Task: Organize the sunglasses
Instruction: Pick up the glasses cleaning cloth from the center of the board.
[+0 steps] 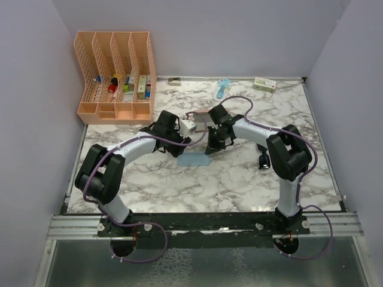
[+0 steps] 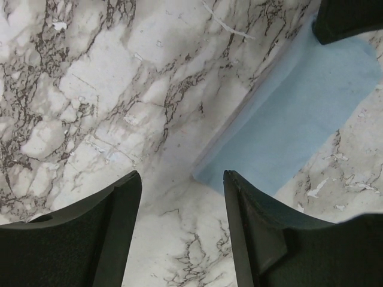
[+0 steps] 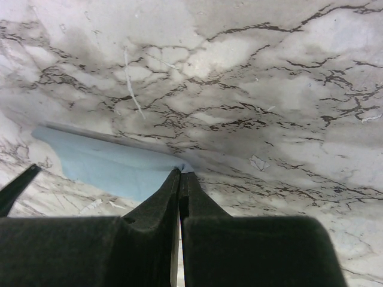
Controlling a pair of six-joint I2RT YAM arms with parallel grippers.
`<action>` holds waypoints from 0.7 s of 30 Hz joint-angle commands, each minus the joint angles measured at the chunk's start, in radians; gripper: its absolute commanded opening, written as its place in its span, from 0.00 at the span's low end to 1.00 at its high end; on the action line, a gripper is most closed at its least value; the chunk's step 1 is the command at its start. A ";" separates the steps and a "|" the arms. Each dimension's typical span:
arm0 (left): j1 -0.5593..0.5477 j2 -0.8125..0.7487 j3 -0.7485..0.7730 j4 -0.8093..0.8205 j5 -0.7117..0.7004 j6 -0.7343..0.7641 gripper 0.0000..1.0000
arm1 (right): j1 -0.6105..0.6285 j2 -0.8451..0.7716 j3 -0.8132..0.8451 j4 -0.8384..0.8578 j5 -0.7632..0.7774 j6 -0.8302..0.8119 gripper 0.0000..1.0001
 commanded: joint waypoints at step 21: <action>0.051 0.128 0.106 -0.086 0.118 0.156 0.55 | -0.010 0.030 0.008 -0.021 0.009 0.016 0.01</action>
